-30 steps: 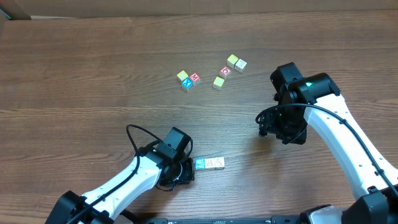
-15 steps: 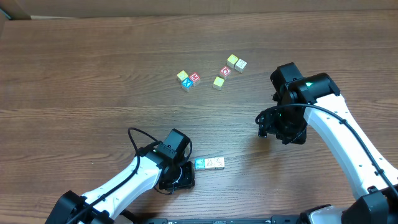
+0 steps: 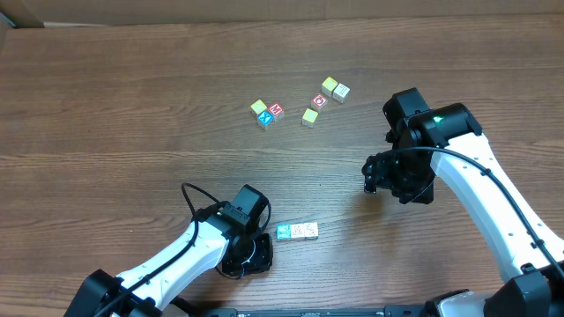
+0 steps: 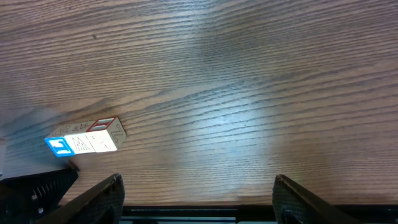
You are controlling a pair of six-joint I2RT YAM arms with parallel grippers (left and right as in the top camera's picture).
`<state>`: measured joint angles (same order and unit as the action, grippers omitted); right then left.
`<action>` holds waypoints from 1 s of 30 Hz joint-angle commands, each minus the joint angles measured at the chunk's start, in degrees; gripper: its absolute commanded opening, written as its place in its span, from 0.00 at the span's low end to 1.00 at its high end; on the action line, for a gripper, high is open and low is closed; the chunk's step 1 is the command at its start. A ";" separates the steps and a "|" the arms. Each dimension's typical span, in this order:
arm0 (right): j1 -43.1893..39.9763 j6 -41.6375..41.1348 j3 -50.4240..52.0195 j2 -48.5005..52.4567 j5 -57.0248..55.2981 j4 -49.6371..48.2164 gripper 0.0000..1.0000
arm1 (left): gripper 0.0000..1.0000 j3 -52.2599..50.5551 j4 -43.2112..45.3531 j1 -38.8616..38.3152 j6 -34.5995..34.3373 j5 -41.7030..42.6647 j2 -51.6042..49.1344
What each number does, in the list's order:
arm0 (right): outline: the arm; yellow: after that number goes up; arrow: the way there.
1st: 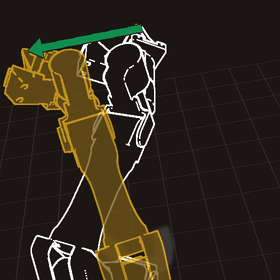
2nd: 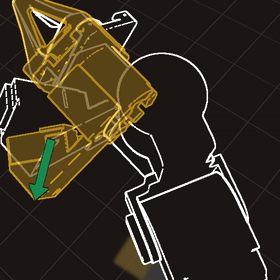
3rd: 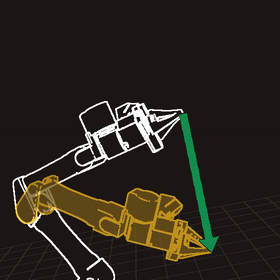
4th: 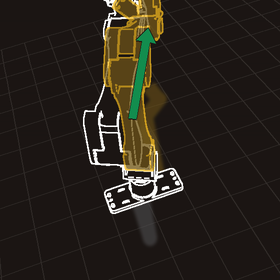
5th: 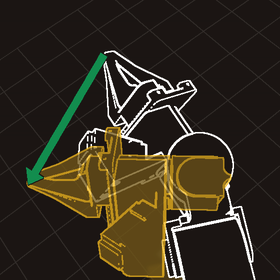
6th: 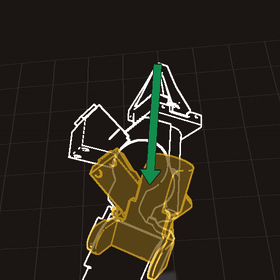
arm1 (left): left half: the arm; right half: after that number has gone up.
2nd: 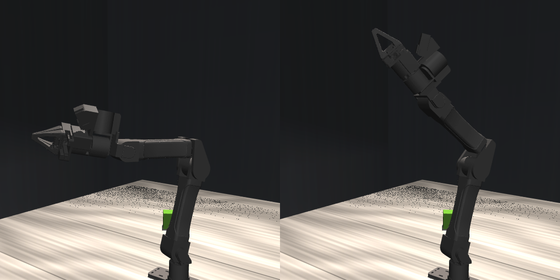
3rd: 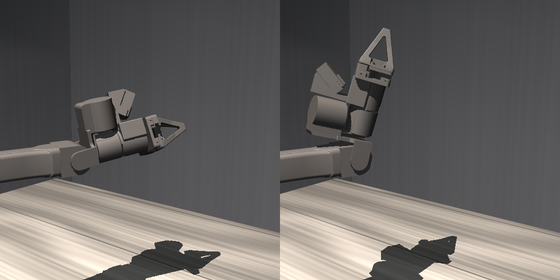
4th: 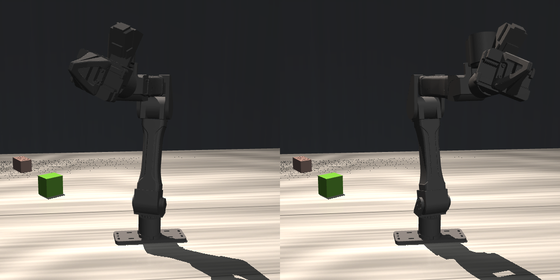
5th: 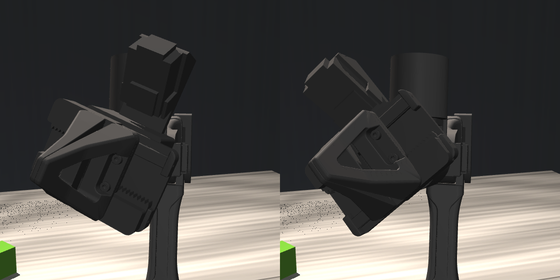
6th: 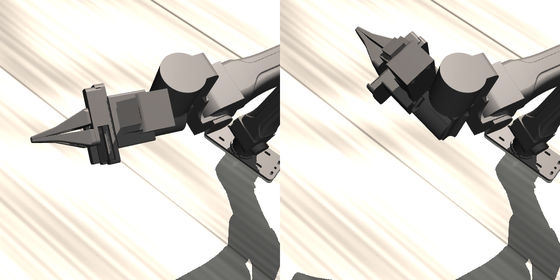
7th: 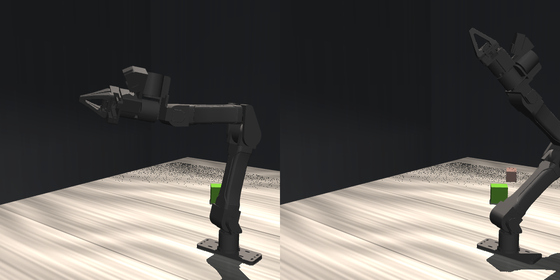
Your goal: Flip 5 blocks
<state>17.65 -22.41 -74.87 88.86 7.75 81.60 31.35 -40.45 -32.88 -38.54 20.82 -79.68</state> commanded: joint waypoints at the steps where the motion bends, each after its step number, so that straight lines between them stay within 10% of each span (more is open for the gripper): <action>1: -0.04 0.17 -1.11 -1.11 0.52 -0.24 0.77 | 0.04 -0.44 -0.33 0.28 0.92 -0.24 -0.57; 13: -0.04 0.17 -1.11 -1.11 0.50 -0.48 0.76 | 0.04 -0.44 -4.31 0.28 0.90 -0.22 -0.57; 18: -0.04 0.42 -1.11 -1.11 0.44 -0.66 0.08 | 0.15 -0.44 -5.88 0.28 0.87 -0.20 -0.57; 20: -0.04 0.98 -1.11 -1.11 0.33 -1.62 0.04 | 0.28 -0.44 -5.81 0.31 0.33 -0.20 -0.57; 22: 0.02 3.32 -1.11 -1.11 0.74 -2.95 0.04 | 0.04 -0.44 -5.66 0.28 -1.27 -0.20 -0.57; 30: 2.91 7.50 -1.11 -1.11 1.36 -5.05 0.04 | 0.04 0.59 -3.04 0.31 1.18 -1.55 -0.04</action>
<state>18.57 -17.28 -74.87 88.86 8.60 76.90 31.22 -44.34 -32.88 -38.92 20.84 -79.70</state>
